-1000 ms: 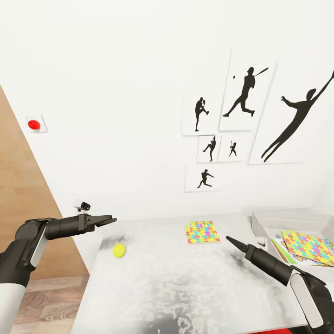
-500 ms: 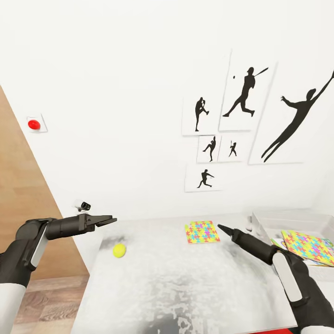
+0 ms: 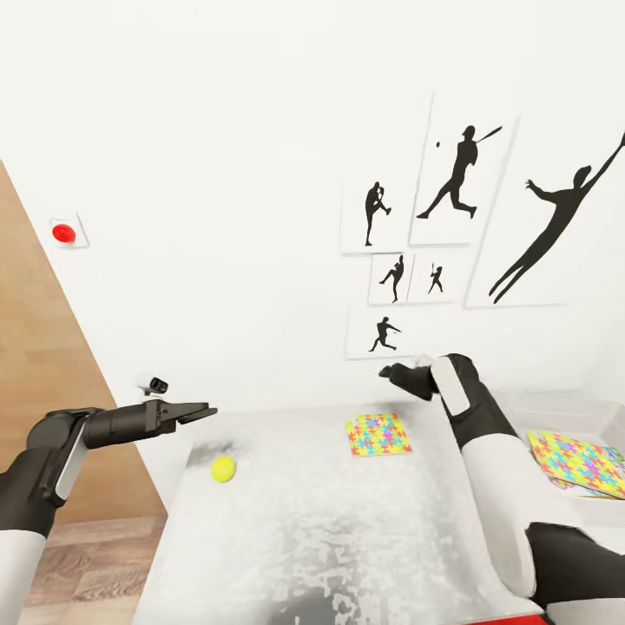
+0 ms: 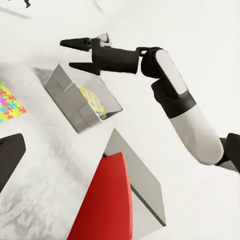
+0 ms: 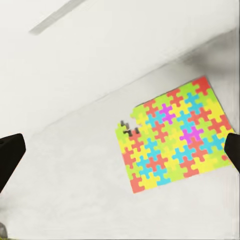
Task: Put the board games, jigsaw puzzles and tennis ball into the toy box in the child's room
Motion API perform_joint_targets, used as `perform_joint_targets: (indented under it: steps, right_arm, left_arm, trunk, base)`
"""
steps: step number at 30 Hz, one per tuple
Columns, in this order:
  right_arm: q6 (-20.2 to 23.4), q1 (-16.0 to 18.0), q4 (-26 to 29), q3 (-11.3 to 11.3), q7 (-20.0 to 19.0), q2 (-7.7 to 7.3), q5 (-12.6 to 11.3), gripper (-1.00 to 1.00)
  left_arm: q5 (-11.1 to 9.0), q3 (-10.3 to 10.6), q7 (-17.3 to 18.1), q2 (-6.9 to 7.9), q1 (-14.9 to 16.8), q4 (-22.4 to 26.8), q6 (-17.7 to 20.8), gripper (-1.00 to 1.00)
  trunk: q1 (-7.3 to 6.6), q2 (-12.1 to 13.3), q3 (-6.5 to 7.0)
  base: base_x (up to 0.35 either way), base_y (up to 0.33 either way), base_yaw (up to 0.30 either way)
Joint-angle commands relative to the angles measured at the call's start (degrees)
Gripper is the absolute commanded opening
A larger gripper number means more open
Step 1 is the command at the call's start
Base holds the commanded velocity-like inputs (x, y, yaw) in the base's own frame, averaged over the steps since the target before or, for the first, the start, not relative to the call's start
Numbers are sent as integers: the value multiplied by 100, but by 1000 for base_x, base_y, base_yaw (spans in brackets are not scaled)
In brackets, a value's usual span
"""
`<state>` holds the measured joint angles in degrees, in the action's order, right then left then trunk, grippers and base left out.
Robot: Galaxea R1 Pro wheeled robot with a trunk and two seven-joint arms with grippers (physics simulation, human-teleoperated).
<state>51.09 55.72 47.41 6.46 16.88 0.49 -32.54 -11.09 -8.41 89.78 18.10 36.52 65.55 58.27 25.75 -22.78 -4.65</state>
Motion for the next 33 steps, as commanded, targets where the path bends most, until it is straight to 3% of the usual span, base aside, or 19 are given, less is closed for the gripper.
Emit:
perform_joint_targets:
  steps: [1, 4, 7, 9, 16, 22, 25, 33]
  right_arm:
    - [-118, 300, -568, 12, 272, 53, -47, 100]
    - [-652, 879, -1785, 5, 550, 89, -38, 100]
    - [-959, 1174, -2424, -34, 626, 73, -33, 100]
    - [-1033, 1244, -2569, -108, 633, 56, -31, 100]
    - [-1125, 1308, -2699, -434, 640, 27, -33, 100]
    - [-1227, 1309, -2717, -551, 638, 26, -33, 100]
    - [-1490, 1307, -2720, -586, 632, 21, -33, 100]
    - [-1782, 1304, -2728, -909, 632, 13, -25, 100]
  left_arm:
    - [1, -10, 22, 5, 4, 1, 61, 100]
    - [1, -49, 22, 11, 4, 1, 61, 100]
    - [1, -71, 22, 16, 4, 1, 67, 100]
    - [-1, -84, 22, 18, 4, 1, 70, 100]
    - [4, -110, 22, 37, 4, 9, 92, 100]
    - [-22, -100, 22, 389, 4, 29, 113, 100]
    - [-42, -96, 22, 549, 0, 34, 125, 100]
    - [-51, -91, 22, 677, -21, 36, 131, 100]
  trunk:
    - [4, -14, -14]
    - [4, -14, -14]
    - [4, -14, -14]
    - [4, -14, -14]
    - [4, -14, -15]
    - [4, -14, -46]
    - [4, -14, -72]
    - [4, -14, -145]
  base:
    - [0, 0, 0]
    - [0, 0, 0]
    - [0, 0, 0]
    - [0, 0, 0]
    - [0, 0, 0]
    - [0, 0, 0]
    - [0, 0, 0]
    - [0, 0, 0]
